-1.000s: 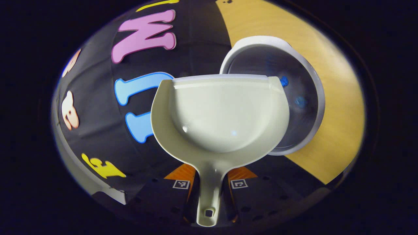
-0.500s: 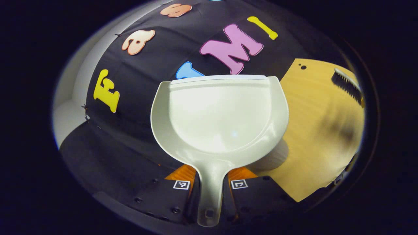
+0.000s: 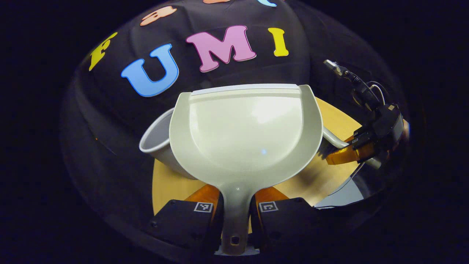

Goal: Pick up the small broom and dustpan from the desktop, sweep the trash into the dustpan with the broom, and then empty the trash into the garbage bin.

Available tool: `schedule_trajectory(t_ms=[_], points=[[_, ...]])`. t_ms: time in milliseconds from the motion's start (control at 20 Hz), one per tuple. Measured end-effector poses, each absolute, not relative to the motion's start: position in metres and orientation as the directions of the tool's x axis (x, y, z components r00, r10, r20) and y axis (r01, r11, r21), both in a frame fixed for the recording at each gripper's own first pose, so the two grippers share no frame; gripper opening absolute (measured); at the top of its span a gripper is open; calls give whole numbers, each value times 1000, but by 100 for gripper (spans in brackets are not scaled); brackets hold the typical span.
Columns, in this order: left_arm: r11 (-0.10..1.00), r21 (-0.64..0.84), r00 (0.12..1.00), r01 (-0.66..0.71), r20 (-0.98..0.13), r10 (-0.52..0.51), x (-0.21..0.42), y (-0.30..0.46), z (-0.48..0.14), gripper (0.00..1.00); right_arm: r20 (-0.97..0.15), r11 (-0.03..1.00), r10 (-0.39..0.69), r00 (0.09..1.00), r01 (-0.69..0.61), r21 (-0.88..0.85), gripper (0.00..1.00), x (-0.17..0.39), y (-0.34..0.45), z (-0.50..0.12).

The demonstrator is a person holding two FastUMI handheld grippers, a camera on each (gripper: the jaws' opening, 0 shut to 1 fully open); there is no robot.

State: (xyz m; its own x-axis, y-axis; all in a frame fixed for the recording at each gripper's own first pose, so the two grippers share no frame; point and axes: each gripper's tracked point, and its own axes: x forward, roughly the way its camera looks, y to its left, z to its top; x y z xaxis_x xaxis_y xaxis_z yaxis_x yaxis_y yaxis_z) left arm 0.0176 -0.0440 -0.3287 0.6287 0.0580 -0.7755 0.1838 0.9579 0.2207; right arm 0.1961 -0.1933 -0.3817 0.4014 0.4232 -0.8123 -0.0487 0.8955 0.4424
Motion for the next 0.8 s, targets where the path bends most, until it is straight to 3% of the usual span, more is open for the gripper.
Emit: schedule_trajectory(t_ms=[200, 400, 550, 800], points=[[987, 101, 512, 123, -859, 24, 12, -66, -400, 29, -855, 896, 394, 337, 63, 439, 29, 204, -190, -429], [993, -110, 312, -41, -946, -92, 16, -78, -474, 30, -902, 926, 346, 258, 59, 372, 29, 212, -177, -466], [990, -80, 215, -117, -975, -54, 18, -74, -511, 30, -930, 938, 314, 193, 89, 335, 29, 208, -168, -480], [996, -18, 154, -85, -988, -5, 33, -93, -515, 30, -953, 955, 268, 142, 93, 282, 30, 203, -174, -473]])
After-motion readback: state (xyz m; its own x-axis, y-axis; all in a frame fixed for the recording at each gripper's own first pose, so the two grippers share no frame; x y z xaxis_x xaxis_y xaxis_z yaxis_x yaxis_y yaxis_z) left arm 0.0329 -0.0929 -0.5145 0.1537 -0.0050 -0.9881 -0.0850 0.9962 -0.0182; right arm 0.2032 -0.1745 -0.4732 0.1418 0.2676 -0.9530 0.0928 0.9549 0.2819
